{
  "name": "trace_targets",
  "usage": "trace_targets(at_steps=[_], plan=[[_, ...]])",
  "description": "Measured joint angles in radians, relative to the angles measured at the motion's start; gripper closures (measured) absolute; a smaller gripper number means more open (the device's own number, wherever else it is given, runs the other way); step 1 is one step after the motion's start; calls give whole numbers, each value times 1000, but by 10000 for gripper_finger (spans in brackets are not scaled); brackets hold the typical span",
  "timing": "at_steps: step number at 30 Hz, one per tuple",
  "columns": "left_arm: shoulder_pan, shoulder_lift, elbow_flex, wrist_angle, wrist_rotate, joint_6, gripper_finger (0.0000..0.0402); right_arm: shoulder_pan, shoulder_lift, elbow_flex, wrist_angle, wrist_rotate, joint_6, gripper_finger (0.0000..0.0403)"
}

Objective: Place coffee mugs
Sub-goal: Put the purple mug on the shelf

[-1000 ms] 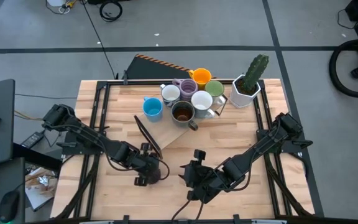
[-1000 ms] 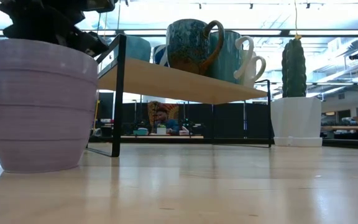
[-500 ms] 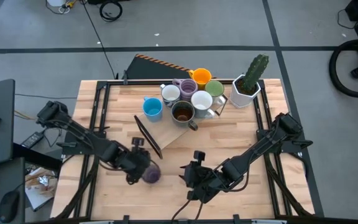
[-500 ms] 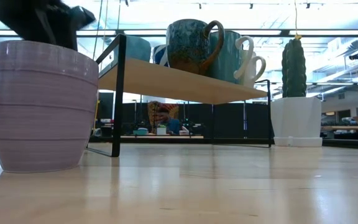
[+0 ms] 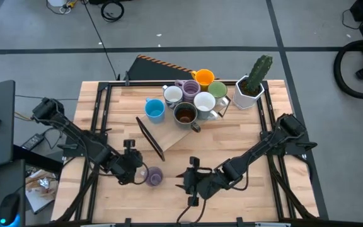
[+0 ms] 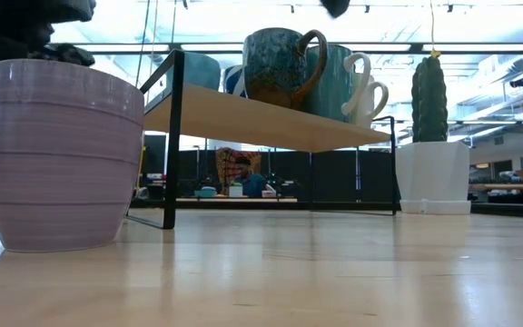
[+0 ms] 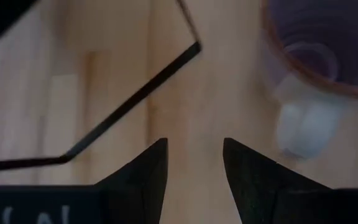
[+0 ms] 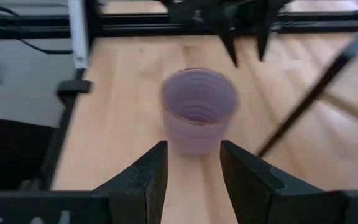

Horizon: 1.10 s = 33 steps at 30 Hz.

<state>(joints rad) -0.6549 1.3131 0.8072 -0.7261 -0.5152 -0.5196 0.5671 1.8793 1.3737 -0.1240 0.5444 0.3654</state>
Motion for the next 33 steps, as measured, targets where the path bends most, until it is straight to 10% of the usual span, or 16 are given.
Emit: trace_targets(at_steps=[33], plan=[[-205, 82, -76, 539, 301, 189, 240, -47, 0, -100, 152, -94, -10, 250]])
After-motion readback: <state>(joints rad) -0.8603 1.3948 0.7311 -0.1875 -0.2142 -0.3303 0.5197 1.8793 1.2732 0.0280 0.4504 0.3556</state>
